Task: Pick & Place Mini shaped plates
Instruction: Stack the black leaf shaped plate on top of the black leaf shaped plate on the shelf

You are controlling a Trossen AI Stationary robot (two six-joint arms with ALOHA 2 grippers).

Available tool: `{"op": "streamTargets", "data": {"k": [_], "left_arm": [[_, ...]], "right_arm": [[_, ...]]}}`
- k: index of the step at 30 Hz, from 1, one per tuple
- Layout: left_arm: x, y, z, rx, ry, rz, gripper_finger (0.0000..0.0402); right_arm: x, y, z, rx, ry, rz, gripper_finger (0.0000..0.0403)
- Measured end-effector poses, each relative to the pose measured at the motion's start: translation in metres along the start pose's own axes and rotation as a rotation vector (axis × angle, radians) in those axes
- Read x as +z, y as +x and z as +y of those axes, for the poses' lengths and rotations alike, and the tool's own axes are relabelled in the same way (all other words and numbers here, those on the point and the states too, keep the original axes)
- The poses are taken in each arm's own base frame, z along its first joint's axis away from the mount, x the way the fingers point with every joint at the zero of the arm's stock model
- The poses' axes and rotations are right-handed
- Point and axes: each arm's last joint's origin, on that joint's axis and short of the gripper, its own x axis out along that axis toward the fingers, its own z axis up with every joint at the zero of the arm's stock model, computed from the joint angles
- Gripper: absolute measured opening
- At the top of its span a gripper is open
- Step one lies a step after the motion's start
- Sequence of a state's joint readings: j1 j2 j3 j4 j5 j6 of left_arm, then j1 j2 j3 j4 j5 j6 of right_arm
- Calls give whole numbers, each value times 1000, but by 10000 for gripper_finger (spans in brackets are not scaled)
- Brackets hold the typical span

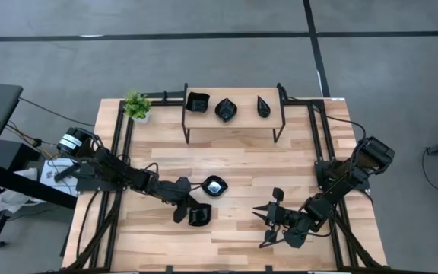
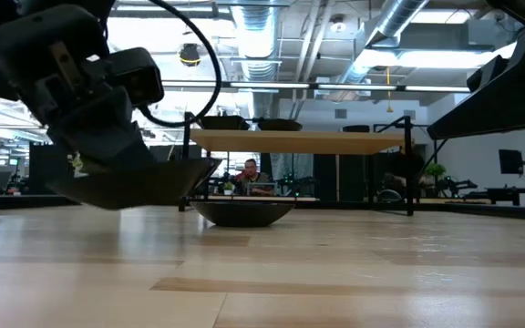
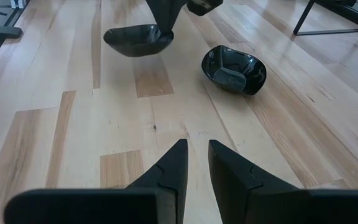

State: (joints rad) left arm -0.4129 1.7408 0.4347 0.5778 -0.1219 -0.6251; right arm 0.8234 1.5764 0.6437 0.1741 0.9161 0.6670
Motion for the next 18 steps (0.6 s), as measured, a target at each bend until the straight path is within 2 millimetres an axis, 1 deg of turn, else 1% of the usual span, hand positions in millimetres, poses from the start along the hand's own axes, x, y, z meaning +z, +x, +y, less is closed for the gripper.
{"op": "streamTargets", "data": {"k": [4, 7, 10, 13, 18], "left_arm": [[7, -2, -4, -22, 27, -31, 8], [23, -11, -12, -54, 58, -113, 9], [44, -27, -16, -52, 83, -232, 8], [69, -48, -14, -27, 84, -371, 8], [109, -83, 7, 75, 53, -584, 8]], "right_arm": [[0, 0, 0, 0, -1, 0, 59], [0, 0, 0, 0, -4, 0, 59], [0, 0, 0, 0, -4, 0, 59], [0, 0, 0, 0, -3, 0, 59], [0, 0, 0, 0, -5, 0, 59]]}}
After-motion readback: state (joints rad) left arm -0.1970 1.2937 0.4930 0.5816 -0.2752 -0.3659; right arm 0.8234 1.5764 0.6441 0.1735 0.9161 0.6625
